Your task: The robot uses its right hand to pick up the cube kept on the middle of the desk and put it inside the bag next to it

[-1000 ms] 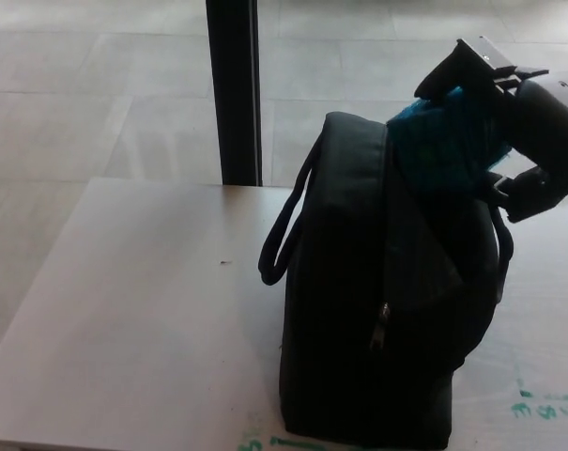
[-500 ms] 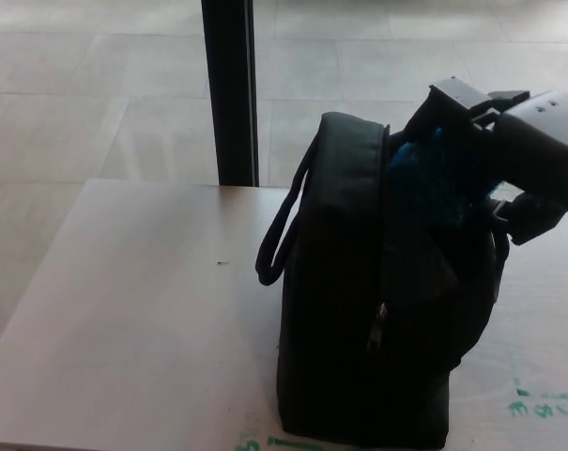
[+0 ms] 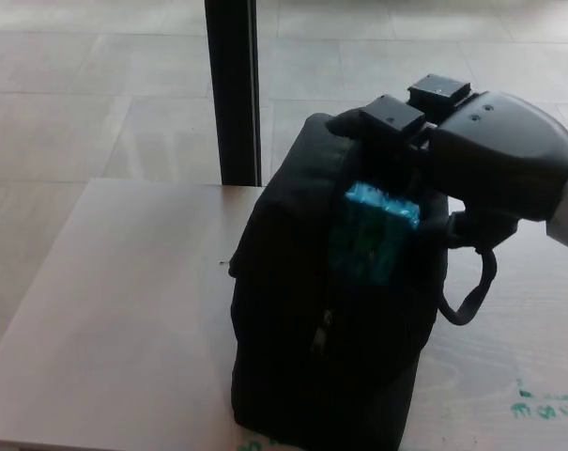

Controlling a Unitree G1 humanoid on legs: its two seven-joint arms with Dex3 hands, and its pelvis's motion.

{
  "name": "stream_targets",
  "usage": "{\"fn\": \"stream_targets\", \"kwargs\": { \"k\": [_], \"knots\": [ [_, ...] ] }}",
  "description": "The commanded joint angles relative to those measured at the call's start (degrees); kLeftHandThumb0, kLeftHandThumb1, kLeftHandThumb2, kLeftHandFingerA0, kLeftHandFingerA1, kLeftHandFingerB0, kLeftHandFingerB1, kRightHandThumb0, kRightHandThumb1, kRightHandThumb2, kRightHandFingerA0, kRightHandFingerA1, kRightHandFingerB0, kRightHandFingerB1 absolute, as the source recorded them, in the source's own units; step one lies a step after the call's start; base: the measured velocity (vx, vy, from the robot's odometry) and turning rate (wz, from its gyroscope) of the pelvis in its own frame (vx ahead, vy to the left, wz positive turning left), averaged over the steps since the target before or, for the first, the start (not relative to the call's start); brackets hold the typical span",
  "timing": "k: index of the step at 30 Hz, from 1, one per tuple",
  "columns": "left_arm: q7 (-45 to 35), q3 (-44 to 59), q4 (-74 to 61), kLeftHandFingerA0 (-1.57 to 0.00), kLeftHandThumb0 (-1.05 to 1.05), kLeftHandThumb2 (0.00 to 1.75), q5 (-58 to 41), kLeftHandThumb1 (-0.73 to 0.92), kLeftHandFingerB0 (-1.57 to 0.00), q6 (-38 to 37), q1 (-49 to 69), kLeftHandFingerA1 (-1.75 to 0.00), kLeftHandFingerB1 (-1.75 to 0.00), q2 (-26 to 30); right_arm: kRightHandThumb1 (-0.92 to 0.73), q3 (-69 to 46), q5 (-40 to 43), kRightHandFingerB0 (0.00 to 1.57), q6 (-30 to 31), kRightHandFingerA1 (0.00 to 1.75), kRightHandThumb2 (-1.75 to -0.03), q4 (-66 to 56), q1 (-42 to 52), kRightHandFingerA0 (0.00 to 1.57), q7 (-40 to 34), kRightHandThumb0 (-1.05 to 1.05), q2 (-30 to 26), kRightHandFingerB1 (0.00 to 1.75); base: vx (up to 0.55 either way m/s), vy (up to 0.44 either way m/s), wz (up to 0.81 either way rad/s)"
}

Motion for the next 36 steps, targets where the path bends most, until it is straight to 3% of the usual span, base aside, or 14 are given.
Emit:
{"fn": "stream_targets", "kwargs": {
  "k": [1,8,9,11,18,20,24,25,26,27,31,32,33,36],
  "knots": [
    [-0.59,0.92,0.73,-0.24,-0.66,0.66,-0.55,0.87,-0.22,-1.03,0.16,-0.42,-0.34,0.73,-0.44,2.03,-11.86,0.00,8.78,0.00,-0.55,-7.70,-3.33,0.00,17.31,-0.82,-6.63,0.00,0.00,0.000,0.00],
    [-0.67,0.53,-0.01,-0.23,-0.67,0.66,-0.35,0.88,-0.21,-1.42,0.47,-0.41,-0.33,0.43,-0.50,2.55,-14.27,0.00,9.94,0.00,-0.56,-8.86,-5.06,0.00,21.25,-0.95,-7.89,0.00,0.00,0.000,0.00],
    [-0.26,0.88,0.06,-0.22,-0.66,0.66,-0.94,0.87,-0.22,-0.53,0.00,-0.41,-0.34,0.14,-0.47,2.19,-12.56,0.00,10.45,0.16,-0.89,-8.88,-4.27,0.00,20.98,-0.81,-7.33,0.00,0.00,0.000,0.00],
    [-0.40,0.96,-0.18,-0.21,-0.66,0.66,-1.18,0.86,-0.22,-0.43,0.17,-0.41,-0.34,0.01,-0.36,2.14,-12.53,0.00,10.44,0.00,-0.75,-9.07,-4.12,0.00,21.01,-0.87,-7.36,0.00,0.00,0.000,0.00],
    [0.38,1.01,0.68,-0.25,-0.68,0.66,-1.16,0.85,-0.24,-0.29,-0.10,-0.45,-0.35,-0.16,-0.45,-4.12,-4.01,0.01,17.52,0.02,-0.74,-10.93,-2.88,0.00,22.06,-0.71,-4.24,0.12,0.00,0.000,0.00],
    [0.83,0.58,0.49,-0.25,-0.69,0.66,-0.56,0.85,-0.25,-0.61,-0.06,-0.43,-0.35,-0.09,-0.55,-7.79,-1.32,0.15,16.19,0.09,-0.87,-10.25,-2.45,0.00,19.41,-0.92,-4.81,0.06,0.00,0.000,0.00],
    [-0.43,1.53,2.53,-0.23,-0.71,0.65,-2.18,0.82,-0.23,0.17,-1.00,-0.45,-0.36,0.03,-0.48,-20.11,4.48,0.09,17.81,0.19,-0.83,-11.81,1.49,0.00,13.76,-0.73,-4.63,0.36,0.00,0.000,0.00],
    [-0.95,1.57,2.83,-0.21,-0.70,0.65,-2.36,0.83,-0.22,0.11,-1.01,-0.45,-0.35,0.18,-0.66,-22.14,5.60,0.14,18.21,0.26,-0.60,-11.92,2.51,0.00,13.48,-0.60,-4.56,0.31,0.00,0.000,0.00],
    [-1.11,1.20,2.93,-0.22,-0.70,0.66,-1.83,0.84,-0.23,-0.63,-0.83,-0.43,-0.35,0.39,-0.48,-26.45,6.88,0.07,19.35,0.30,-0.86,-12.57,5.24,0.00,13.64,-0.62,-5.39,0.38,0.00,0.000,0.00],
    [-0.88,1.14,2.65,-0.21,-0.68,0.66,-1.77,0.85,-0.22,-0.58,-0.73,-0.42,-0.35,0.35,-0.64,-29.83,7.54,0.18,20.47,0.27,-0.61,-13.18,7.61,0.02,13.68,-0.55,-5.73,0.28,0.00,0.000,0.00],
    [-0.87,1.92,2.35,-0.20,-0.66,0.66,-2.88,0.85,-0.22,0.40,-0.47,-0.41,-0.34,0.13,-0.66,-38.57,8.87,0.19,19.48,0.28,-0.62,-12.05,15.83,0.06,11.91,-0.57,-5.78,0.28,0.00,0.000,0.00],
    [-0.60,2.05,1.74,-0.21,-0.66,0.65,-3.13,0.84,-0.23,0.73,-0.38,-0.43,-0.35,-0.04,-0.48,-41.34,8.85,0.00,18.20,0.54,-1.01,-10.55,18.79,0.05,10.00,-0.33,-5.47,0.47,0.00,0.000,0.00],
    [-0.57,2.16,2.19,-0.21,-0.65,0.65,-3.27,0.84,-0.23,0.89,-0.74,-0.43,-0.35,0.06,-0.62,-43.89,9.05,0.20,20.80,0.28,-0.61,-10.84,21.23,0.07,10.85,-0.50,-4.74,0.29,0.00,0.000,0.00],
    [-0.21,1.87,1.67,-0.22,-0.66,0.65,-3.01,0.85,-0.23,1.03,-0.62,-0.45,-0.35,-0.01,-0.63,-48.57,10.31,0.21,18.73,0.35,-0.61,-7.55,26.29,0.08,8.34,-0.49,-3.71,0.30,0.00,0.000,0.00]
  ]
}}
